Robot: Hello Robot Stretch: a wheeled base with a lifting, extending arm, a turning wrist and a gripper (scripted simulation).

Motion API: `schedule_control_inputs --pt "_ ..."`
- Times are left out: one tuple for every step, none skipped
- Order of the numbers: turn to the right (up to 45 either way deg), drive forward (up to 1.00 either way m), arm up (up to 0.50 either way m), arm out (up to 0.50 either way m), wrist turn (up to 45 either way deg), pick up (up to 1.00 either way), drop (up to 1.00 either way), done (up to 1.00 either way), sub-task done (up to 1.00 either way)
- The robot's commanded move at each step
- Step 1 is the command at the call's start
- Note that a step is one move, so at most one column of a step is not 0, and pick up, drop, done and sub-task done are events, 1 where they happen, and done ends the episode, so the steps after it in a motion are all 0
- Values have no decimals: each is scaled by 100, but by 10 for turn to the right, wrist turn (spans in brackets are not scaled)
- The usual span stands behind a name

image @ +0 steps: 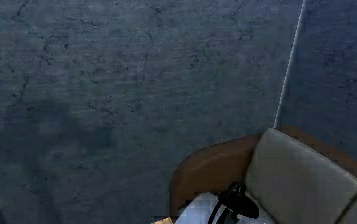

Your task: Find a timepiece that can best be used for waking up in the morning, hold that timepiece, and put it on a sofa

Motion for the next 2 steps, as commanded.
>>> schedule_control_inputs --pt "-450 0 0 0 0 0 0 0 0" --pt "-450 0 0 0 0 0 0 0 0"
